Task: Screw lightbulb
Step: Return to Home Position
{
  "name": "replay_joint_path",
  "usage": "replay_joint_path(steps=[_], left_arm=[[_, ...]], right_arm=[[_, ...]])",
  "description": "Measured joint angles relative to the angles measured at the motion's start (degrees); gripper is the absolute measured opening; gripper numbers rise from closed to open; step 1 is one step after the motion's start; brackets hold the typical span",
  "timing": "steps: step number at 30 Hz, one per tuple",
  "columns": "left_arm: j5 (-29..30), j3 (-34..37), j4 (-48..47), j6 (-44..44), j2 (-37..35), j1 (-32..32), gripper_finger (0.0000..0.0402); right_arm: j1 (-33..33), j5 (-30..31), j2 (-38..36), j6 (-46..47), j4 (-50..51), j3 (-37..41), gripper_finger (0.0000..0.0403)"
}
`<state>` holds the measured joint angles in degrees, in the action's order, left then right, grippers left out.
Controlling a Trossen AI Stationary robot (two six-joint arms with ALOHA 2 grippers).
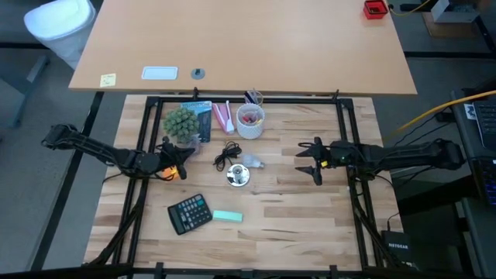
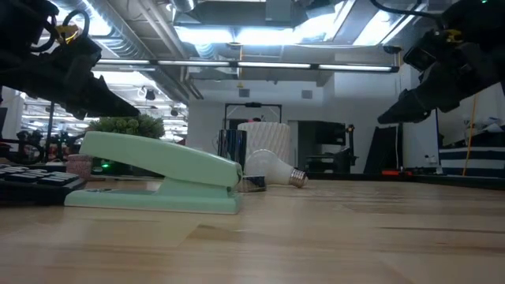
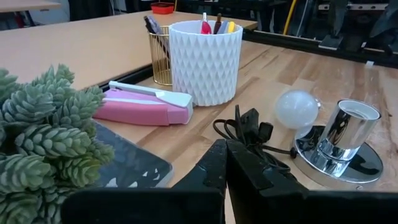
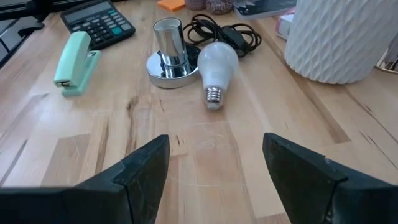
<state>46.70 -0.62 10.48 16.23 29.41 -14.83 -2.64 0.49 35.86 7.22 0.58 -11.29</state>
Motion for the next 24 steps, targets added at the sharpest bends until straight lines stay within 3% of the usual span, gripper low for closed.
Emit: replay_joint_path(steps=[9,15,24], left_arm=[[0.00,0.00,-1.37,-0.14,-0.75,0.00,0.0000],[0.00,0.00,-7.04,-0.18,-6.38,0.00,0.0000],[0.00,0.00,-6.99,0.15,-15.14,0.00,0.0000]], right_arm=[[-0.01,0.06,-0.33,0.00,0.04,0.00,0.0264],[0.01,0.04,-4.62,-0.04,1.27,0.00,0.0264],[-0.01,0.04,-13.79,-0.04,1.33,0.00,0.0264]])
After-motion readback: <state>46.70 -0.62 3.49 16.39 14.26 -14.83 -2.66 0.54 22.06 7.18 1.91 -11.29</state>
